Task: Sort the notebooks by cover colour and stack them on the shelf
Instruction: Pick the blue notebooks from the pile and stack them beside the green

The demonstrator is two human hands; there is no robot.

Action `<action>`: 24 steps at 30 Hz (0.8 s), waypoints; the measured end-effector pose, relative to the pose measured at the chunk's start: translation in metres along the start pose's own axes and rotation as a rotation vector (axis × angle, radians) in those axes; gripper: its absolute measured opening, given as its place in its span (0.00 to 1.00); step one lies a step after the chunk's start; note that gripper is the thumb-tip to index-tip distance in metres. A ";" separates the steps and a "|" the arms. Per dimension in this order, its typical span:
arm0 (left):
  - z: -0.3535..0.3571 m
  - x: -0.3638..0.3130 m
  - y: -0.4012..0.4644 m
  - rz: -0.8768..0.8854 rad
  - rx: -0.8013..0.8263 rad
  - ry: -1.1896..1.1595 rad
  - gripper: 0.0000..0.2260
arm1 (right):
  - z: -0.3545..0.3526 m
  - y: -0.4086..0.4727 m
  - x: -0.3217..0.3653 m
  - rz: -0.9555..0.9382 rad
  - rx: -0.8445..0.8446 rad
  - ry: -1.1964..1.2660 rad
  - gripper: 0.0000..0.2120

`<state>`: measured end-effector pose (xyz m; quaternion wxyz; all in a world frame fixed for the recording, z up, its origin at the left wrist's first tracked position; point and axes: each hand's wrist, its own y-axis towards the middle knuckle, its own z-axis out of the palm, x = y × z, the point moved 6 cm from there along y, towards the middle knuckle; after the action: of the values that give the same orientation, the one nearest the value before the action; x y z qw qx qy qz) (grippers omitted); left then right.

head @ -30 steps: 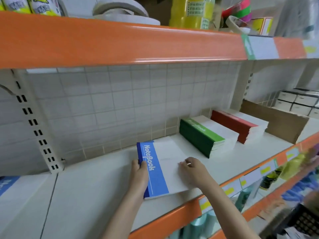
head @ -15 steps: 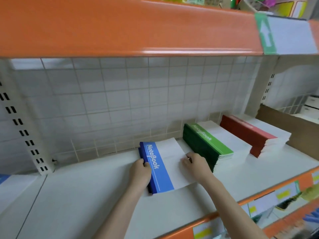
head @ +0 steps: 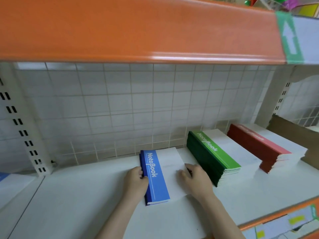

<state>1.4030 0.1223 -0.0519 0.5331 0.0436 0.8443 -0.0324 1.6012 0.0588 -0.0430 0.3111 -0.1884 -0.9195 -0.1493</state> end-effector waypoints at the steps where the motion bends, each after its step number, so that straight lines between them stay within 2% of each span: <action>1: 0.000 -0.001 0.000 -0.003 -0.003 -0.008 0.08 | 0.000 0.001 0.000 -0.006 0.003 -0.018 0.13; 4: -0.003 -0.002 -0.003 -0.005 -0.005 -0.014 0.08 | 0.002 0.002 0.002 -0.038 0.003 -0.009 0.10; 7: -0.005 -0.006 -0.008 0.026 0.018 -0.032 0.09 | -0.002 0.000 -0.001 -0.033 -0.046 0.050 0.22; 9: -0.006 -0.008 -0.011 0.047 0.035 -0.035 0.11 | -0.004 -0.002 -0.002 -0.068 -0.081 0.045 0.22; 11: -0.005 -0.006 -0.013 0.078 0.073 -0.028 0.06 | -0.005 -0.004 -0.002 -0.088 -0.088 0.085 0.22; 12: -0.004 -0.005 -0.014 0.076 0.106 -0.016 0.07 | -0.005 -0.004 -0.002 -0.093 -0.084 0.110 0.22; 19: 0.001 0.004 -0.025 0.077 0.373 0.140 0.33 | -0.005 -0.007 -0.003 -0.056 0.007 0.292 0.25; 21: 0.004 0.003 -0.029 0.106 0.415 0.198 0.35 | -0.005 -0.009 -0.002 -0.075 0.037 0.299 0.26; 24: 0.005 0.000 -0.030 0.162 0.380 0.235 0.32 | -0.006 -0.010 -0.002 -0.110 0.107 0.296 0.27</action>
<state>1.4040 0.0918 -0.0540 0.4144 0.2143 0.8729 -0.1427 1.6010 0.0472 -0.0413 0.4439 -0.0968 -0.8793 -0.1428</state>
